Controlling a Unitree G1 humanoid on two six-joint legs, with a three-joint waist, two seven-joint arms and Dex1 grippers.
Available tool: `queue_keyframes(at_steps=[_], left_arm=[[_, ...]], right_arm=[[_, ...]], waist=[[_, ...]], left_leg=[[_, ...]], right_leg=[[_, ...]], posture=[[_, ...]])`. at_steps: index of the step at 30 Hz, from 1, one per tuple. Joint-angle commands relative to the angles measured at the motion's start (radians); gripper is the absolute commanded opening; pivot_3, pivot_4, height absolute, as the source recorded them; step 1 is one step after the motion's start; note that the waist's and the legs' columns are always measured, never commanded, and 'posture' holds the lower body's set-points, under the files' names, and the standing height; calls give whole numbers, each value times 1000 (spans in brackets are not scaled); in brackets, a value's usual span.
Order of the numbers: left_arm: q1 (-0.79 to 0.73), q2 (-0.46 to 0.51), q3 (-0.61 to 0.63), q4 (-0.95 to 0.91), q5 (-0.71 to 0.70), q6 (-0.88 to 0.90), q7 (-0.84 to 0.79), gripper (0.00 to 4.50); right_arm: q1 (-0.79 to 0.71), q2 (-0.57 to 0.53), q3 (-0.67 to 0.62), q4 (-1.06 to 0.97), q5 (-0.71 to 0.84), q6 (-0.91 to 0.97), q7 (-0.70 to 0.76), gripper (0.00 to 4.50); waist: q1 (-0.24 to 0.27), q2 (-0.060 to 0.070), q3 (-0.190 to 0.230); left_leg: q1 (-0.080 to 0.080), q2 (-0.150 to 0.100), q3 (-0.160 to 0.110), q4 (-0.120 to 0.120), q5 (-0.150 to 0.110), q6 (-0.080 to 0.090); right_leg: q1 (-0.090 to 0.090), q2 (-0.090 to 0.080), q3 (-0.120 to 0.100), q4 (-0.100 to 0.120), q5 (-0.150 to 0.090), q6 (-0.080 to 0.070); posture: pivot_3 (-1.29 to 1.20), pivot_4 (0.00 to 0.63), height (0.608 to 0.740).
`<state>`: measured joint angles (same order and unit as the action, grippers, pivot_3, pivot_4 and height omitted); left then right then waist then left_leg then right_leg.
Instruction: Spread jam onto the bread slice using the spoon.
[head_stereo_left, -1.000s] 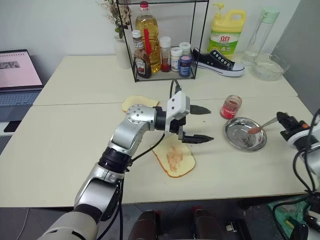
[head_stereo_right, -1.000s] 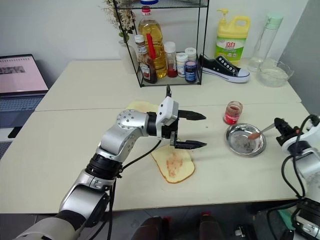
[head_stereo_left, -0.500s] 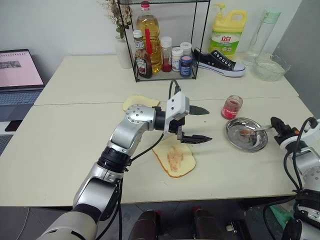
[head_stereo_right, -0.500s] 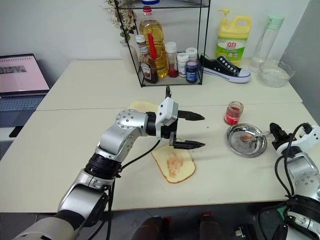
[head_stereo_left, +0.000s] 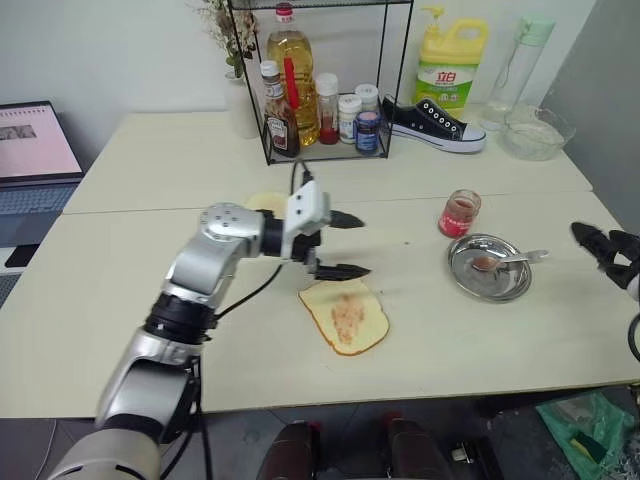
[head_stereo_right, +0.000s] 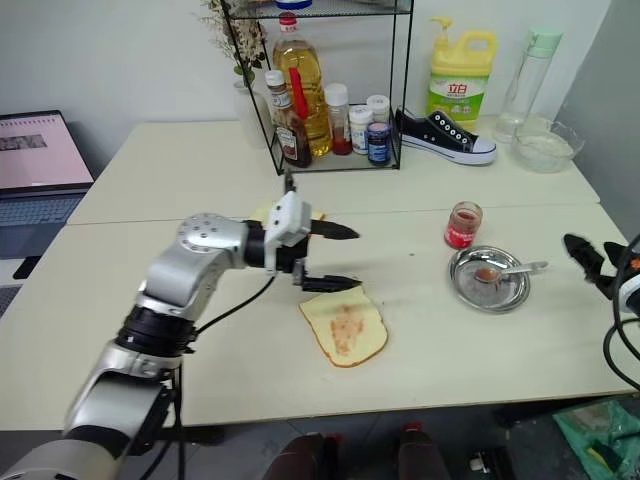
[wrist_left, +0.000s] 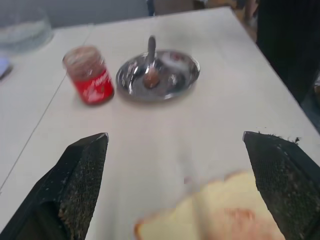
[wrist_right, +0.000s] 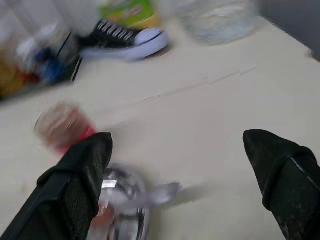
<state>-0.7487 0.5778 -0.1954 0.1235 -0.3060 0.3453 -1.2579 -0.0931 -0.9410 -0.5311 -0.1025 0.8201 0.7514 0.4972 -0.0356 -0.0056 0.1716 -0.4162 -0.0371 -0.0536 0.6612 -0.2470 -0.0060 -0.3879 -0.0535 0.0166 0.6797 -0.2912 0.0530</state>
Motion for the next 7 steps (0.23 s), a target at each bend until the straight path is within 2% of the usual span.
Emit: queue_keyframes(at_steps=[1, 4, 7], left_arm=[[6, 114, 84, -2, -22, 44, -37, 4500], [19, 188, 106, 6, -17, 65, -45, 4500], [70, 287, 166, -36, -21, 88, -46, 4500]], right_arm=[[38, -105, 19, -149, 18, 45, 170, 4477], [73, -163, 24, -204, 13, 66, 261, 4477], [90, -205, 67, -235, -63, 14, 321, 4477]], waist=[[2, 0, 0], [7, -1, 1], [10, -2, 1]], left_leg=[[0, 0, 0, 0, 0, 0], [0, 0, -1, 0, 0, 0], [-1, -2, -1, 1, 0, 0]], right_leg=[[0, 0, 0, 0, 0, 0], [0, -1, -1, -1, 0, 0], [1, -2, -1, -1, 0, 0]], posture=[[0, 150, 740], [0, 150, 740], [0, 150, 740]])
